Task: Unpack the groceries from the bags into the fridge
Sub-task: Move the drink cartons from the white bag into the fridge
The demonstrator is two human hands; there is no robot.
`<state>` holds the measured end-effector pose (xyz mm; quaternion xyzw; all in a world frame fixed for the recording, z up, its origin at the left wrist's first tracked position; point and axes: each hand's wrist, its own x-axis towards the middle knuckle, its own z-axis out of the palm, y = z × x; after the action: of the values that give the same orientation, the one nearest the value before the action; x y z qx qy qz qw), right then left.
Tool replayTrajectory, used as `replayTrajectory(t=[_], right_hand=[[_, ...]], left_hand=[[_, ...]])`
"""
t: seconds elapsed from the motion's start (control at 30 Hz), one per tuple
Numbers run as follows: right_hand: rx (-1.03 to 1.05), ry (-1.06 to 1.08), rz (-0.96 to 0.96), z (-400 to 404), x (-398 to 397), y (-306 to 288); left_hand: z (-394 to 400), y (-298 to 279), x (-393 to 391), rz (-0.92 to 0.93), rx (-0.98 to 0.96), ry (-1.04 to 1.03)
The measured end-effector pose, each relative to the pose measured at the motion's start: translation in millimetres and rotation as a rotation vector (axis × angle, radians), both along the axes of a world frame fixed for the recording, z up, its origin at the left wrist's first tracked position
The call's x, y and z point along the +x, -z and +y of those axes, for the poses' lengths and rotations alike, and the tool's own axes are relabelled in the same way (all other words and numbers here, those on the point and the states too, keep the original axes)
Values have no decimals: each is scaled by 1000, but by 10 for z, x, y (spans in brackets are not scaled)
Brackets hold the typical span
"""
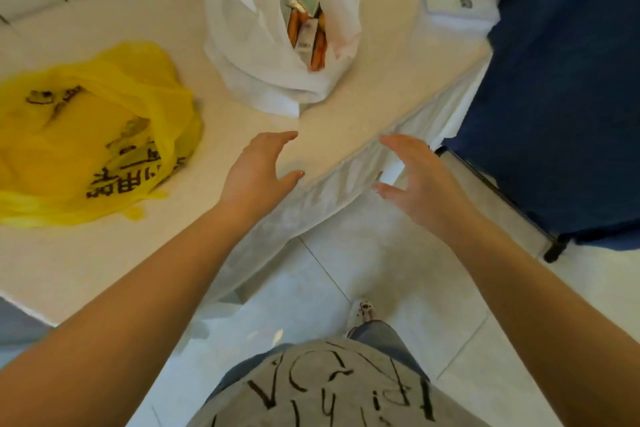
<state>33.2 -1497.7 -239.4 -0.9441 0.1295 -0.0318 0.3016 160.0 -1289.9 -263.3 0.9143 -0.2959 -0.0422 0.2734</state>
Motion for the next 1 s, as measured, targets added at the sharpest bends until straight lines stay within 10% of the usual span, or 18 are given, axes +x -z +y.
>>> replayTrajectory(t=[0.4, 1.0], right_hand=[[-66, -382, -56, -1069, 1885, -10], [-85, -574, -67, -1598, 4260, -115]], left_hand=[[-923, -127, 1004, -3, -39, -368], [-1850, -261, 2669, 41, -264, -362]])
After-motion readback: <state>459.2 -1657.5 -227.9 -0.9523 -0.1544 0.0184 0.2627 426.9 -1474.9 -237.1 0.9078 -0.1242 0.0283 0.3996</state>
